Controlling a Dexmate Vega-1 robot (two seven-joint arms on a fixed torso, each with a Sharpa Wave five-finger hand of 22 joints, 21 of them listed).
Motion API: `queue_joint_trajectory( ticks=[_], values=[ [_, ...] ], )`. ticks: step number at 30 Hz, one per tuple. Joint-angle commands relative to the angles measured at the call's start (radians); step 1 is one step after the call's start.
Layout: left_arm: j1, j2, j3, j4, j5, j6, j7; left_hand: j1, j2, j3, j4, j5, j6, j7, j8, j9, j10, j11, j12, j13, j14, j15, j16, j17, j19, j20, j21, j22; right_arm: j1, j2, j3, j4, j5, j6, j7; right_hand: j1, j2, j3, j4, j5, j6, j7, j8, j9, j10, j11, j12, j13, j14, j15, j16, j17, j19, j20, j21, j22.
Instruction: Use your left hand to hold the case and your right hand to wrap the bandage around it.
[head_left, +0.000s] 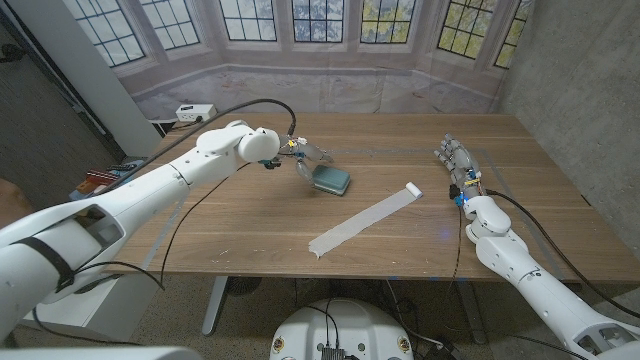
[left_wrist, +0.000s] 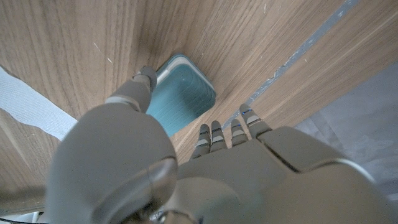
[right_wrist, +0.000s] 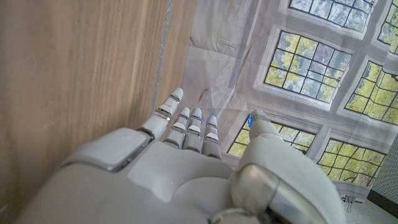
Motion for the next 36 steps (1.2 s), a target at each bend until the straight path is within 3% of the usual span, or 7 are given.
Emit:
queue_joint_trajectory(
  ticks=[1,22,36],
  values=[
    [0.042,0.012,-0.018,-0.034,0.034,0.04,0.035,0.012,0.0,-0.007,0.0,-0.002,0.018,0.0,0.007,0.004,0.011,0.004,0.015,0.008,0.015,0.002,0.011,0.002,0.009,0.002,0.006,0.003,0.013,0.003,-0.001,0.024,0.011,-0.004,0.019,0.009,0.005,-0.002,-0.005,0.006,0.004,0.0,0.0,0.004,0.0,0.002,0.003,0.002,-0.001,0.003,0.006,0.004,0.007,-0.001,0.007,0.005],
    [0.068,-0.004,-0.01,-0.002,0.094,0.036,0.158,0.026,0.001,-0.032,0.003,-0.003,0.113,-0.03,0.038,0.021,0.087,-0.013,0.09,0.047,0.099,-0.021,0.022,0.008,0.053,-0.002,0.017,0.006,0.035,0.019,0.004,0.087,0.034,0.008,0.048,0.01,0.005,-0.003,-0.005,0.006,0.003,0.0,0.0,0.004,0.0,0.002,0.003,0.002,0.0,0.002,0.007,0.004,0.007,-0.002,0.006,0.005],
    [0.07,-0.019,-0.005,0.015,0.086,0.048,0.164,0.035,0.001,-0.061,0.006,-0.002,0.192,-0.04,0.081,0.04,0.15,-0.026,0.152,0.084,0.151,-0.04,0.027,0.014,0.079,-0.002,0.021,0.008,0.038,0.015,0.007,0.092,0.044,0.0,0.059,0.01,0.005,-0.003,-0.005,0.006,0.003,0.002,0.0,0.004,0.001,0.004,0.004,0.002,-0.001,0.005,0.006,0.004,0.008,0.001,0.007,0.005]
  ],
)
